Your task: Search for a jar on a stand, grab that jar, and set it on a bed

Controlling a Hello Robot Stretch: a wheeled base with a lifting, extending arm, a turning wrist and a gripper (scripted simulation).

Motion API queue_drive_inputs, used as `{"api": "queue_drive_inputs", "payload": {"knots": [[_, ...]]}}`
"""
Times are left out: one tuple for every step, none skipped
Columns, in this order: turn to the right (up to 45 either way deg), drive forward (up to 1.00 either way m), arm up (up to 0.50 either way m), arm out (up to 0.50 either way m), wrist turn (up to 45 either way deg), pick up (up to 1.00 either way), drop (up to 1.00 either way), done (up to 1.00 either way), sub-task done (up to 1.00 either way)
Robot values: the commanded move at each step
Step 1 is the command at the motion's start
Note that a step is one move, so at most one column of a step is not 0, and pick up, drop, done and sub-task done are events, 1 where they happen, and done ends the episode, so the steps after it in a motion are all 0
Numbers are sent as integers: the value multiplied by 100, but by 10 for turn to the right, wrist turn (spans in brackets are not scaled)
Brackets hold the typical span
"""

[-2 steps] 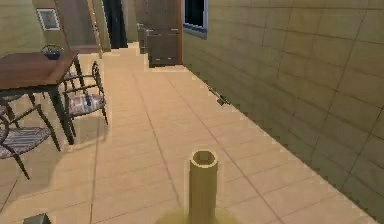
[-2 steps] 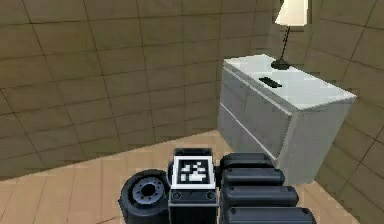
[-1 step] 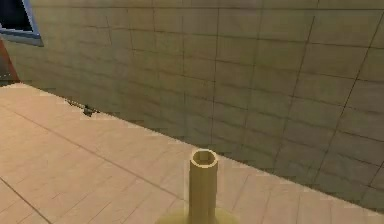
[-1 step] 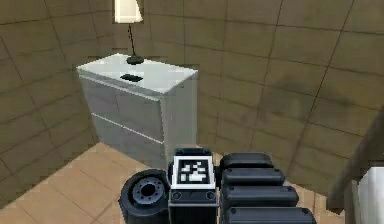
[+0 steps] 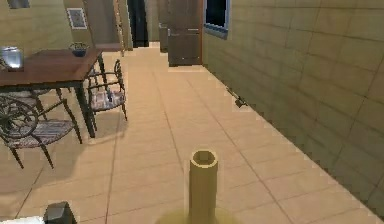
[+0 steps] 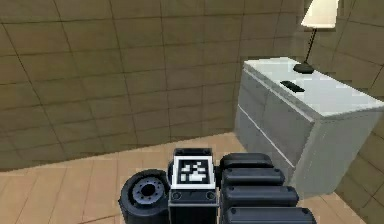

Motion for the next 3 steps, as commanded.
{"api": "queue_drive_inputs", "payload": {"knots": [[-450,0,0,0,0,0,0,0,0],[-390,0,0,0,0,0,0,0,0],[450,0,0,0,0,0,0,0,0]]}}
